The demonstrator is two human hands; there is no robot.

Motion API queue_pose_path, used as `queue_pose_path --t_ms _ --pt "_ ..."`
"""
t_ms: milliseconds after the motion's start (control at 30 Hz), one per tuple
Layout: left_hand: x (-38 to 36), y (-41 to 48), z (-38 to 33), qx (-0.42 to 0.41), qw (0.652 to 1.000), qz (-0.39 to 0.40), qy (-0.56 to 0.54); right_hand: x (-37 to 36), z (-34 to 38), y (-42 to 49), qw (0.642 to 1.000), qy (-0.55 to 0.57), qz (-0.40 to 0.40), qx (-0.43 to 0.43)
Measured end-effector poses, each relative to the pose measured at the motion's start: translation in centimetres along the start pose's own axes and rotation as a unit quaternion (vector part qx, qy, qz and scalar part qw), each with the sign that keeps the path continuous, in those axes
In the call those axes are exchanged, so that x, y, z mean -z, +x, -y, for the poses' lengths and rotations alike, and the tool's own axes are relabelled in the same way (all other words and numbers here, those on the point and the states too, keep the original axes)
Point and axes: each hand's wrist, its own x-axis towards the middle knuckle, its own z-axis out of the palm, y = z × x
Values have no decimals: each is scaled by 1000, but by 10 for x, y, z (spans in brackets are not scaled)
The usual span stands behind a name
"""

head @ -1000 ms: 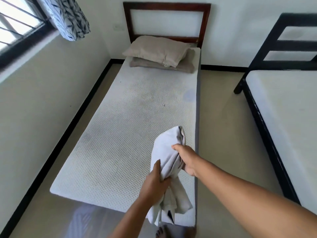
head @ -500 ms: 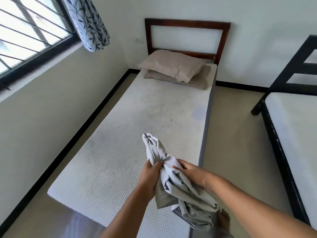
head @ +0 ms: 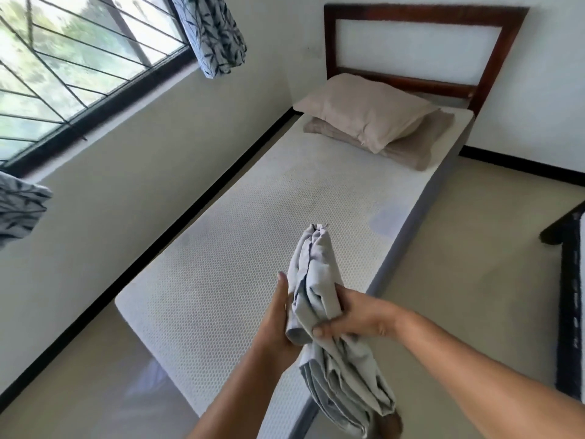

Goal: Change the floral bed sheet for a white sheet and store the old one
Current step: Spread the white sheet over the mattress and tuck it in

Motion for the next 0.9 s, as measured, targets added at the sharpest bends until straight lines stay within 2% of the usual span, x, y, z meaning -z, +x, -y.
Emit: queue_pose_path --t_ms 133,367,533,700,900 --pt "-27 9 2 -28 1000 14 2 30 -11 -1 992 68 -111 2" --pt "-40 28 4 -45 990 17 132 53 -1 10 976 141 -166 -16" --pt "-44 54 -7 -53 992 -100 63 78 13 25 974 142 -173 -44" --pt "-41 90 -35 -84 987 -138 11 122 26 56 957 187 -199 -101" --pt "-12 156 -75 -86 964 -249 -44 192 57 99 928 233 -263 -123"
